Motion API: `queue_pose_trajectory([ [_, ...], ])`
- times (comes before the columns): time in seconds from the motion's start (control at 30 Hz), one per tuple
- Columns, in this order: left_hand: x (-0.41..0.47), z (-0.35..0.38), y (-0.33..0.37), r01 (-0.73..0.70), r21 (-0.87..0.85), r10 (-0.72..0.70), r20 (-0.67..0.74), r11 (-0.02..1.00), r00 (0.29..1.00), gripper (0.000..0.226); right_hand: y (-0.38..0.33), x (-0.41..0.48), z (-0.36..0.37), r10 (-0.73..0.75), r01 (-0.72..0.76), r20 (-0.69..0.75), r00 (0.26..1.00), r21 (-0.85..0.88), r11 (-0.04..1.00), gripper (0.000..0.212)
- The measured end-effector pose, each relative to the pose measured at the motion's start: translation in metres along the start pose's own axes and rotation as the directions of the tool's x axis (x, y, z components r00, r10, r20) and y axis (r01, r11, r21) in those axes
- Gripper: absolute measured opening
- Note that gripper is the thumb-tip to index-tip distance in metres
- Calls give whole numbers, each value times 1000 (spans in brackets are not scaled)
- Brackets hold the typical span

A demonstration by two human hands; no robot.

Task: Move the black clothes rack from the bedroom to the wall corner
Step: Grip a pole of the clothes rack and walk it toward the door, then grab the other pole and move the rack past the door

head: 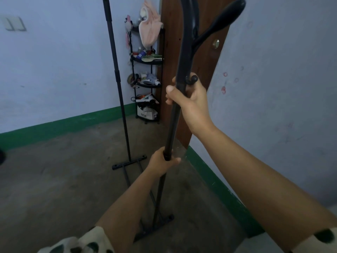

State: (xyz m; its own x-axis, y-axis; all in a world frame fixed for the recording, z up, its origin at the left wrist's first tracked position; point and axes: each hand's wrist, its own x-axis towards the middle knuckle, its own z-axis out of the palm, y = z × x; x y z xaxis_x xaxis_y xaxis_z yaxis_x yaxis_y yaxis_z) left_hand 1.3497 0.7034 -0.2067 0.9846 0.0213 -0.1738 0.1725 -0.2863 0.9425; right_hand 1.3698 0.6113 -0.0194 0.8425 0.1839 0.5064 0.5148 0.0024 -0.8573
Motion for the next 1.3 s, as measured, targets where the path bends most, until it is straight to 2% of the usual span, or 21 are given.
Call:
queue_pose_trajectory([
  [0.07, -5, -4, 4, 7, 49, -8, 30, 999, 1000, 58, 1, -9, -5, -31, 28, -27, 999, -101, 994, 24],
  [0.2, -15, -10, 12, -8, 99, 4, 35, 995, 999, 68, -1, -27, -12, -73, 48, -133, 988, -180, 983, 40],
  [0.27, -22, -15, 17, -25, 88, 23, 25, 996, 999, 69, -4, -35, -15, -93, 43, -195, 976, -247, 968, 42],
  [0.33, -29, -21, 20, -47, 42, 46, 16, 998, 999, 69, -9, -45, -17, -126, 63, -217, 968, -276, 959, 35],
  [0.43, -40, -32, 23, -69, -8, 69, 8, 998, 998, 70, -17, -57, -15, -187, 144, -148, 971, -261, 955, 23],
  [0.53, -50, -45, 23, -111, 34, 113, -60, 993, 992, 65, -28, -63, 3, -229, 218, -27, 973, -217, 951, 25],
  [0.77, -67, -106, 21, -173, 54, 181, -221, 983, 958, 20, -36, -49, 73, -175, 185, 127, 976, -67, 980, 27],
  [1.0, -37, -189, 9, -192, 49, 198, -294, 980, 935, 29, -11, -7, 153, -120, 119, 123, 985, 21, 993, 32],
  [1.3, 69, -326, 7, -296, 100, 310, -192, 950, 931, 27, 48, 111, 279, -71, 71, 13, 997, -4, 997, 34],
])
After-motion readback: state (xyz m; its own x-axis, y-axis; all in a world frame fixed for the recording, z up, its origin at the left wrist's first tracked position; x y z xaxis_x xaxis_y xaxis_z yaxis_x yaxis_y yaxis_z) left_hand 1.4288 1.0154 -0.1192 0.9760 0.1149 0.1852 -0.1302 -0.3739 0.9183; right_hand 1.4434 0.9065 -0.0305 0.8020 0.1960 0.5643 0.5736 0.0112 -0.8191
